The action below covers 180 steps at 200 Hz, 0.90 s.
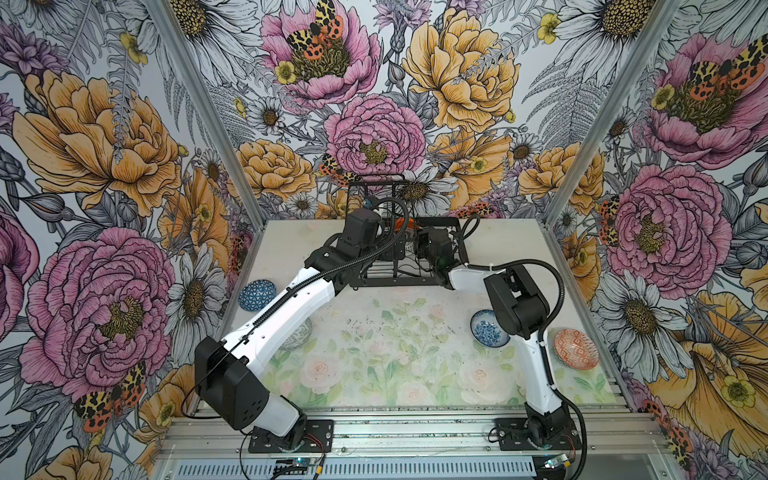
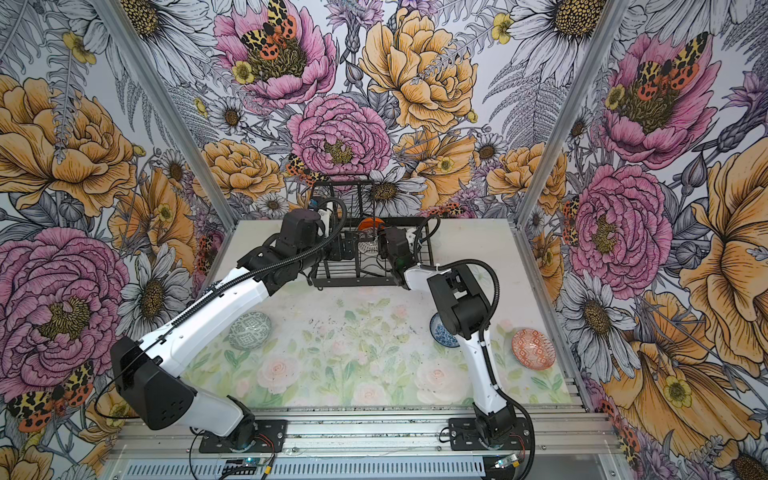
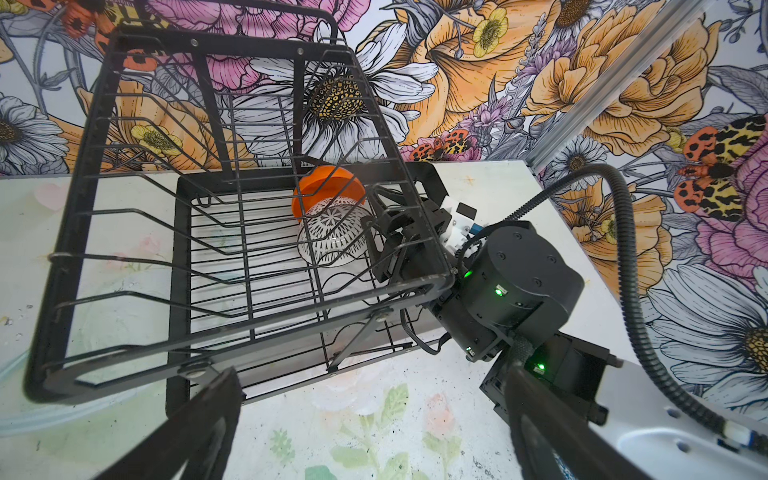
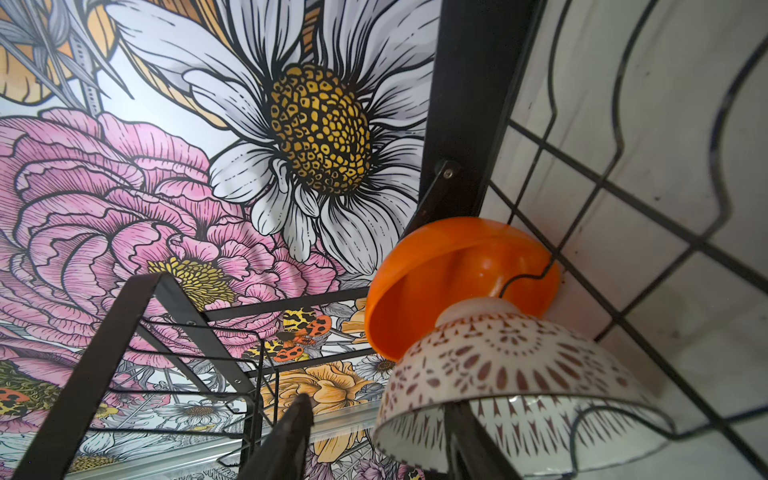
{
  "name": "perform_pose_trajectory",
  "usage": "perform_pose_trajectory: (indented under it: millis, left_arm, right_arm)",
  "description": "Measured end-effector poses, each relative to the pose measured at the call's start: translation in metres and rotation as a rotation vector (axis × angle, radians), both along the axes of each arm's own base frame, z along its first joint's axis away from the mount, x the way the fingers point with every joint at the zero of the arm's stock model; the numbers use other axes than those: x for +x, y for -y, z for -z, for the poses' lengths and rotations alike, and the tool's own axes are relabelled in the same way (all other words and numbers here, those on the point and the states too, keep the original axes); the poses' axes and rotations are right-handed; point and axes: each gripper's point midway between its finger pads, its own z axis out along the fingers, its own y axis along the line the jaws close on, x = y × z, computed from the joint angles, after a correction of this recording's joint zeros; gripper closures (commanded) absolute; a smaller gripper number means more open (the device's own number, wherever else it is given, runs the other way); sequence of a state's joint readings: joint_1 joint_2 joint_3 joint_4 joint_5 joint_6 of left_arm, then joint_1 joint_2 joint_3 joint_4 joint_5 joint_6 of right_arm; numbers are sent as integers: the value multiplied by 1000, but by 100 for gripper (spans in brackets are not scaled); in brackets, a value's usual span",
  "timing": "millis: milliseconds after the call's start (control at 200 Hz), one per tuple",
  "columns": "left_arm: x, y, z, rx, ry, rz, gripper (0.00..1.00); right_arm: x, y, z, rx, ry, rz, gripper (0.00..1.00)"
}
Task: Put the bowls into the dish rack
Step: 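Open the right gripper and lift it off the patterned bowl, then move the left gripper to the green-patterned bowl while the right gripper draws back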
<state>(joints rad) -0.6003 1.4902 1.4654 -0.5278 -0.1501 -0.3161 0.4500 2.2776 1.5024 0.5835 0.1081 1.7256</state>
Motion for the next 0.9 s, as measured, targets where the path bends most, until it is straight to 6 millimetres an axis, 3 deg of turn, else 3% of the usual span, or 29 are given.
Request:
perform_pose_trajectory:
  millis: [280,590,691,716,901]
  left_arm:
    - [1,-1,0,3,2,-7,1]
    - [-1,-15,-10,13,34,-57,1]
    - [-6,-23,-18,4,53,-70,1]
    - [-7,-24,-20,2,57,-73,1]
    - [-12,-50,-34,-34,81,-127,1]
  right_arm:
    - [-2,0,-11,4,3,-4,39]
    - [-11,15,-56,18,68,12,18]
    - [-20,22,-57,10,63,17,8]
    - [-22,24,-55,2,60,16,1]
    - [-39,31,-54,-28,37,3,1]
